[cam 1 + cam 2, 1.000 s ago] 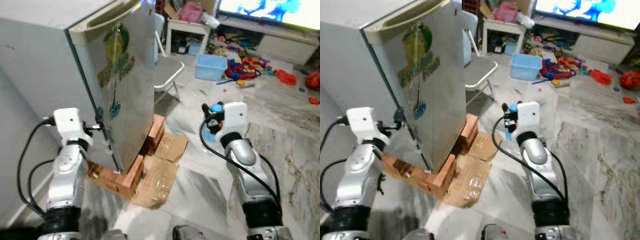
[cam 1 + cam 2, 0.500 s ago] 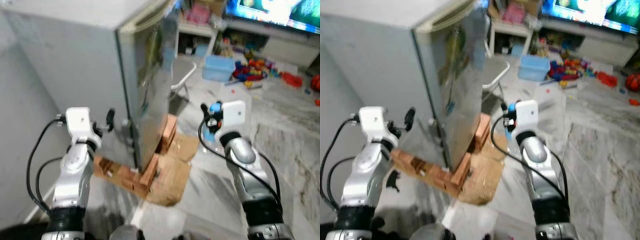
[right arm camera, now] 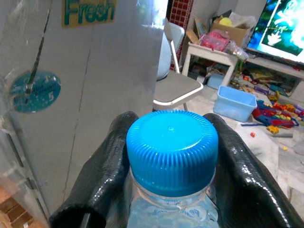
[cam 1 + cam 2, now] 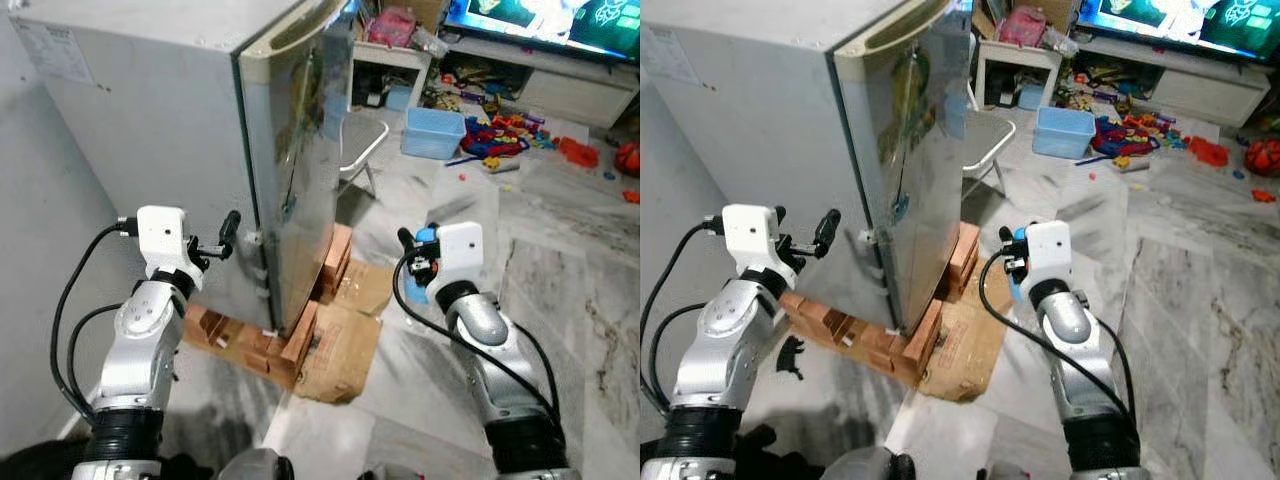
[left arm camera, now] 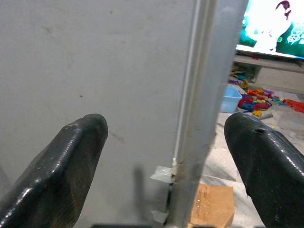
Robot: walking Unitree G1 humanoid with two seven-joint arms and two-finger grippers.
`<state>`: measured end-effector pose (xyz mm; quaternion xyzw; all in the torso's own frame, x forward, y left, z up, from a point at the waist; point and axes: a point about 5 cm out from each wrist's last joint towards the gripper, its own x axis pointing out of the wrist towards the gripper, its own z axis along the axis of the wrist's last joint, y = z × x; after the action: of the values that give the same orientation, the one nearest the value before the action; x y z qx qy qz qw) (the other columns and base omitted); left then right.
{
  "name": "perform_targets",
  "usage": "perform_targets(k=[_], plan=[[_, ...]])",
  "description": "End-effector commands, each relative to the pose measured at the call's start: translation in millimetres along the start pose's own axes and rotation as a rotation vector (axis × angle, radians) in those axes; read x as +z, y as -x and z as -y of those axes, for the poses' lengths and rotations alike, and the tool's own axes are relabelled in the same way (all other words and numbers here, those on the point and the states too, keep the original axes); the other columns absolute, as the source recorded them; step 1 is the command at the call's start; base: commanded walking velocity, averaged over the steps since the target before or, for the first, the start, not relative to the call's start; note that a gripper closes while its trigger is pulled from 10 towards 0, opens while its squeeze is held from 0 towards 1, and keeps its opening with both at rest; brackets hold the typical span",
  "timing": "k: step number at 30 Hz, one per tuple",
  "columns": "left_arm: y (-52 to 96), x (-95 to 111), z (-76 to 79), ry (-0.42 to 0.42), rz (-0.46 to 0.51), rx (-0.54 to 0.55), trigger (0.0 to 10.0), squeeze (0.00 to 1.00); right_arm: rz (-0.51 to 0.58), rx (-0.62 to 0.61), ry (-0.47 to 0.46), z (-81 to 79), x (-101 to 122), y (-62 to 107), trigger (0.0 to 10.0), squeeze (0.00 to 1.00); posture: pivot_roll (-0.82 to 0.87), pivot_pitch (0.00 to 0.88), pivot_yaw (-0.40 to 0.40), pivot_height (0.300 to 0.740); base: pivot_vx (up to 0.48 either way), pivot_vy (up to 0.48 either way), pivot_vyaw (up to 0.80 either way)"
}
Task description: Restocking fridge
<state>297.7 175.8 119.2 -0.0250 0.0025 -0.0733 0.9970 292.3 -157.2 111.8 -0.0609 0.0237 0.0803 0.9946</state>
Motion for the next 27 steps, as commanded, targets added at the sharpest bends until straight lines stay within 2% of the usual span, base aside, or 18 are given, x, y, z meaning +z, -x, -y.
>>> perform_targets(k=[1, 8, 11, 13, 16, 20, 27], plan=[[0.9, 1.2, 1.6, -0.007, 0.008, 0.002, 10.0, 0.00, 0.048, -0.023, 0.018, 6.2, 13.3, 0.8, 10.0, 0.00, 0.03, 0.014, -0.019, 0.740, 0.345, 0.000, 0.00], [8.4, -6.9, 6.6, 0.017, -0.017, -0.008, 10.0, 0.00, 0.043, -0.030, 0.019, 9.3, 13.8, 0.9, 10.0, 0.00, 0.04, 0.024, -0.032, 0.740, 0.337, 0.000, 0.00], [14.6, -14.4, 4.6, 0.005, -0.036, 0.007, 10.0, 0.00, 0.016, -0.013, 0.012, 4.9, 8.7, 3.4, 10.0, 0.00, 0.04, 0.026, -0.043, 0.740, 0.280, 0.000, 0.00], [17.1, -16.3, 4.5, 0.026, -0.043, 0.007, 10.0, 0.00, 0.013, 0.009, 0.013, 1.3, 8.0, 3.8, 10.0, 0.00, 0.04, 0.028, -0.052, 0.740, 0.000, 0.000, -0.53], [16.9, -17.0, 5.0, 0.028, -0.049, 0.006, 10.0, 0.00, 0.018, 0.017, 0.006, 0.2, 8.7, 3.1, 10.0, 0.00, 0.05, 0.031, -0.055, 0.740, 0.000, 0.000, -0.73], [13.7, -16.9, 4.9, 0.021, -0.055, 0.005, 10.0, 0.00, 0.016, 0.015, 0.009, 0.2, 9.9, 1.6, 10.0, 0.00, 0.04, 0.034, -0.052, 0.740, 0.000, 0.000, 0.00], [3.8, -10.4, -9.9, -0.018, -0.040, 0.085, 10.0, 0.00, 0.003, -0.020, 0.021, 8.3, 6.8, 10.4, 10.0, 0.00, 0.02, 0.040, -0.027, 0.740, 0.000, 0.000, 0.00]])
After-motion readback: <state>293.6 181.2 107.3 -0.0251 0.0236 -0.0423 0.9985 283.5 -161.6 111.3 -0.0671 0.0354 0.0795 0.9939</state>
